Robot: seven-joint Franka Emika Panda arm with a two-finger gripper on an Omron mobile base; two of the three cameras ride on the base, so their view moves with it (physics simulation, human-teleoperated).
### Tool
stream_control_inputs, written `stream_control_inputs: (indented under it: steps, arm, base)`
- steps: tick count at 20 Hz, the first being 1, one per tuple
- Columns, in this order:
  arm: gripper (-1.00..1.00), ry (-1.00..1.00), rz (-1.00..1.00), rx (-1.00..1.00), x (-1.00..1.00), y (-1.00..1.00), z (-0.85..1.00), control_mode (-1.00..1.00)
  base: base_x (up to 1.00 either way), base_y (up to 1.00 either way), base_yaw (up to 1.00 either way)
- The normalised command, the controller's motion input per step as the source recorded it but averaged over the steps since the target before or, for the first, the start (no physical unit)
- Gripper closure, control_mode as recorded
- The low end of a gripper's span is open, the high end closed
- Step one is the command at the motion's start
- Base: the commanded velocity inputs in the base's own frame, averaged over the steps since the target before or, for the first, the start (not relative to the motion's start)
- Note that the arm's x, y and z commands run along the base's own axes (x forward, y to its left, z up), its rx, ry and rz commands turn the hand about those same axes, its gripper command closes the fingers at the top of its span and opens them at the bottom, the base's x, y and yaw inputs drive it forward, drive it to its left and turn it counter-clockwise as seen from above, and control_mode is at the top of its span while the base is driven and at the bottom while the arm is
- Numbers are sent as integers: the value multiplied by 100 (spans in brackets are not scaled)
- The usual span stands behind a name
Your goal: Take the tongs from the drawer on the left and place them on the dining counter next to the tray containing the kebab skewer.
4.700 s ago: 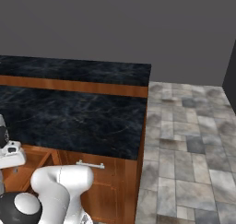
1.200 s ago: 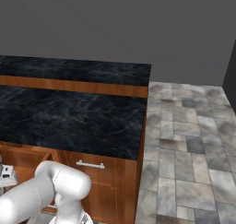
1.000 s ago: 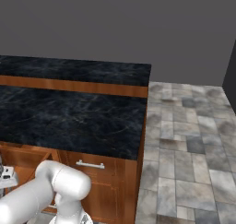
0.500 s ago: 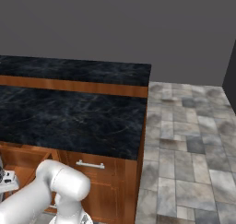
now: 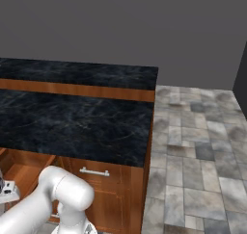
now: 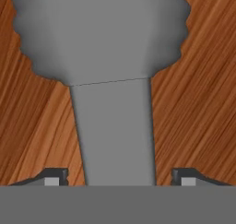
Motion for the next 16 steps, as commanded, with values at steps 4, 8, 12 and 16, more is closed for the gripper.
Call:
stream_control_inputs:
  steps: [4,8,12,16]
  arm:
    - [100,-3,0,0,0,0,-1,-100]
    - [100,-16,-2,1,-12,0,21,-100]
    - [100,-16,-7,3,-40,0,100,-100]
    - [100,-15,-6,12,-88,-26,100,-100]
  base:
    - [0,0,0]
    - [0,0,0]
    - [0,0,0]
    - [0,0,0]
